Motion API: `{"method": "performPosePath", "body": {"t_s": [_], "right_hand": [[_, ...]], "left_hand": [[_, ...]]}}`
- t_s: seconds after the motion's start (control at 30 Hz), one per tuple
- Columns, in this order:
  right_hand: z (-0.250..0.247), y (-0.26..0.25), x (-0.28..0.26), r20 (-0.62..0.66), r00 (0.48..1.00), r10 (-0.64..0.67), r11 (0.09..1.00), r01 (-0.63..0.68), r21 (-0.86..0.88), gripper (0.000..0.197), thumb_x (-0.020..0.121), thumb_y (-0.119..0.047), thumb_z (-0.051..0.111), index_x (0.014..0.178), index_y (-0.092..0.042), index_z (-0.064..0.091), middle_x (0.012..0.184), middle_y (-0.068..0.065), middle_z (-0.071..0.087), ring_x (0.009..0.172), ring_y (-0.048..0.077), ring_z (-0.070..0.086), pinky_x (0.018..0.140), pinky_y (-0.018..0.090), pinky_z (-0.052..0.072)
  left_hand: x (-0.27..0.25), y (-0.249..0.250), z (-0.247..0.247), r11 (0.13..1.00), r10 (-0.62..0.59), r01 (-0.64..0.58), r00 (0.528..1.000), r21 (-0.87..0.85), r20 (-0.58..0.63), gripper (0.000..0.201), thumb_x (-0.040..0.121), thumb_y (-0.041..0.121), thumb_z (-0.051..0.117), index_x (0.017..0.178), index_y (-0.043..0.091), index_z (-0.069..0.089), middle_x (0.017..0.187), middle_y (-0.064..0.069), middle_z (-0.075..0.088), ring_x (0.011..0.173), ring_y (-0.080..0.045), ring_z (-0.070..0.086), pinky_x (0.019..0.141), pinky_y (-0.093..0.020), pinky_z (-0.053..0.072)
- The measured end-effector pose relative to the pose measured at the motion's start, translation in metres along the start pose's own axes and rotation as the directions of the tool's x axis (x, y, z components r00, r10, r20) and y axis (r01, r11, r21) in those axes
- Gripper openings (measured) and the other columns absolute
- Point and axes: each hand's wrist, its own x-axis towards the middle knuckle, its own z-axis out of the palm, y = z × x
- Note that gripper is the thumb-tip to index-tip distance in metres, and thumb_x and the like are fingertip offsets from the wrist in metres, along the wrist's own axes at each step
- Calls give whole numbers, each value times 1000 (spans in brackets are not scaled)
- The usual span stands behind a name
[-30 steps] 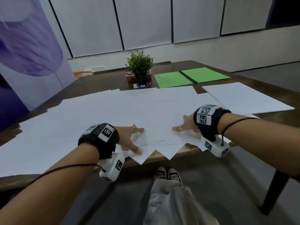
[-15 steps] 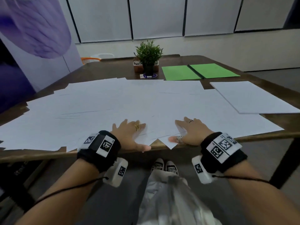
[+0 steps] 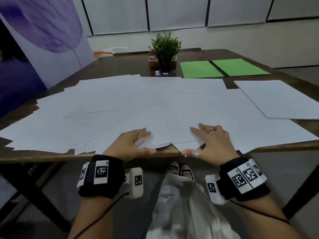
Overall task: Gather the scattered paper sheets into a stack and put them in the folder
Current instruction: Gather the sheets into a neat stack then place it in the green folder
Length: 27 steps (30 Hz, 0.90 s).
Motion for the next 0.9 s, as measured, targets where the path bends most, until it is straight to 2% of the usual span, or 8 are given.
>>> {"method": "performPosePath", "body": {"t_s": [0.13, 0.2, 0.27, 0.4, 0.57, 0.67, 0.8, 0.9], "right_hand": [[-3, 5, 1, 56, 998, -37, 998, 34, 54, 135, 18, -103, 23, 141, -47, 27, 155, -10, 19, 139, 19, 13, 112, 38, 11], [-5, 4, 0, 45, 997, -59, 994, 54, 97, 118, 33, -98, 42, 139, -46, 32, 153, -11, 24, 137, 16, 17, 111, 35, 13], [-6, 1, -1, 12, 997, -77, 990, 75, 117, 90, 58, -77, 62, 138, -42, 37, 150, -11, 32, 135, 15, 23, 108, 32, 17], [-9, 3, 0, -26, 995, -95, 977, 99, 191, 75, 67, -71, 61, 133, -39, 46, 139, -16, 47, 127, 12, 36, 102, 29, 24], [-4, 5, 8, -66, 994, -92, 983, 102, 152, 39, 89, -24, 62, 126, -37, 56, 130, -15, 56, 118, 15, 44, 94, 29, 29], [-3, -1, 11, -136, 986, -99, 961, 130, 244, 24, 89, -13, 58, 104, -27, 71, 105, -6, 70, 101, 17, 57, 85, 27, 39], [-7, -7, 10, -227, 973, -37, 948, 106, 300, 25, 84, -2, 60, 88, -21, 75, 85, -6, 72, 86, 14, 61, 80, 28, 46], [-8, -8, 6, -316, 949, 11, 944, 94, 316, 20, 74, -4, 72, 69, -23, 71, 72, -5, 69, 77, 15, 58, 72, 30, 45]], "left_hand": [[1, 3, -3, 1000, 16, -16, 999, 7, -50, 55, 74, 38, 76, 125, 30, 58, 130, 13, 55, 116, -4, 50, 93, -16, 34], [2, 7, -2, 998, 36, -32, 996, 45, -81, 48, 77, 27, 74, 123, 29, 59, 115, 12, 61, 107, -6, 54, 85, -14, 35], [3, 9, 1, 996, 54, -46, 993, 78, -107, 46, 80, 10, 65, 122, 28, 60, 109, 9, 62, 104, -9, 55, 82, -12, 34], [2, 3, -3, 992, 32, -16, 991, 125, -128, 64, 79, -12, 44, 129, 25, 55, 127, -2, 58, 120, -17, 52, 93, -12, 34], [5, -7, -8, 995, -4, 24, 980, 97, -198, 51, 86, -6, 54, 127, 24, 57, 121, -4, 63, 115, -16, 56, 100, -22, 40], [7, -5, -8, 996, 10, 6, 984, 92, -180, 47, 79, 11, 73, 123, 24, 61, 115, 2, 67, 111, -14, 58, 98, -27, 44], [6, -4, -16, 999, 22, -25, 992, -25, -124, 39, 73, 9, 77, 110, 17, 69, 97, 12, 69, 92, 1, 61, 79, -2, 41], [6, -2, -22, 995, 33, -48, 986, -87, -164, 2, 78, 10, 73, 79, 11, 75, 55, 20, 63, 54, 7, 54, 53, -4, 36]]}}
